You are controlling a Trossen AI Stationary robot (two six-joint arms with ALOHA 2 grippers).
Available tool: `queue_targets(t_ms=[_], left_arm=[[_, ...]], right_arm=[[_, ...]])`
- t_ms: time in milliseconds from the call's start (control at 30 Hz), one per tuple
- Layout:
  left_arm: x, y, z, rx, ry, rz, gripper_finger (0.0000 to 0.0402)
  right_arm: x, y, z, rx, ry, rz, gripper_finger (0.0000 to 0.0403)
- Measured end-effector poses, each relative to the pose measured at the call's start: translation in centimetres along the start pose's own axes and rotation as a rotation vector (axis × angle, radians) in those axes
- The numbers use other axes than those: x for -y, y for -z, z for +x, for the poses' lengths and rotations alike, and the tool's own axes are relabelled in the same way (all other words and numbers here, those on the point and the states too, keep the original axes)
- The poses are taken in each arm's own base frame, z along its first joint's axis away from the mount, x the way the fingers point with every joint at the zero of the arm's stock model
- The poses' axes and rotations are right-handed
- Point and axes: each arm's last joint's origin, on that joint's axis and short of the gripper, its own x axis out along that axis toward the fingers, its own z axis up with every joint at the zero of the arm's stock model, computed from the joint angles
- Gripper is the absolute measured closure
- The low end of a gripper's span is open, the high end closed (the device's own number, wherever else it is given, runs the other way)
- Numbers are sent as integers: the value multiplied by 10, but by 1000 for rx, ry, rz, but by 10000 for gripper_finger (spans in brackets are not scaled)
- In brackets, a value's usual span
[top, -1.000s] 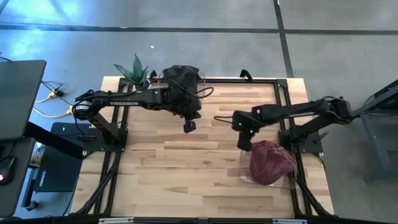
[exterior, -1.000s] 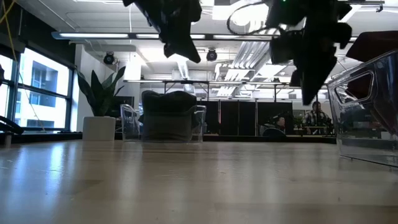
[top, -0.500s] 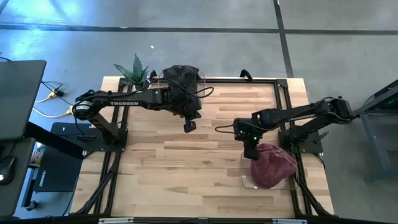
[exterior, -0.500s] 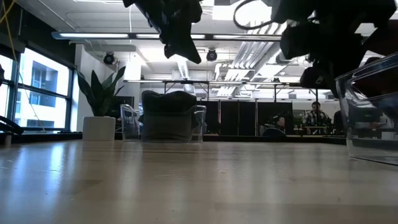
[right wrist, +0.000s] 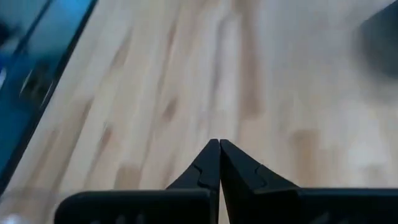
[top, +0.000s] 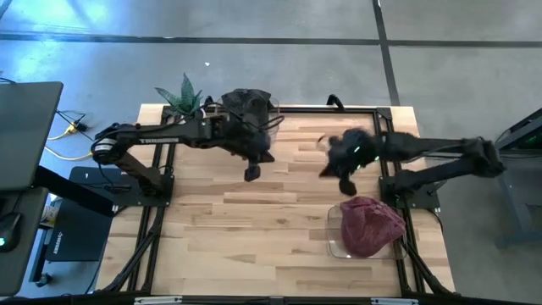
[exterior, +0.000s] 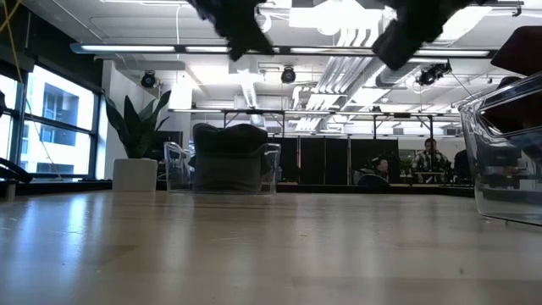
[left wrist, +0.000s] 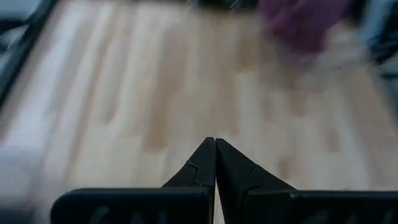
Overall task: Pick & Place hat
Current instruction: Return to Home Position
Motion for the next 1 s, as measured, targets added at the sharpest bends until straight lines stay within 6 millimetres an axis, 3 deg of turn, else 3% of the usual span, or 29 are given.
queue_targets(t_ms=[100,233,400,600,1000], left_arm=[[-1,1,-13,-9,-122,15,401],[-4,13,-36,39,-225,23,401],[-18,49,-44,118,-270,-79,401],[-26,84,-47,169,-278,-208,401],[-25,94,-40,221,-232,-233,401]], right_arm=[[8,3,-25,159,72,-2,401],[5,34,-36,317,42,37,400],[-4,80,-26,481,-49,200,401],[-18,116,-16,563,-153,259,401],[-25,160,-3,663,-174,203,402]])
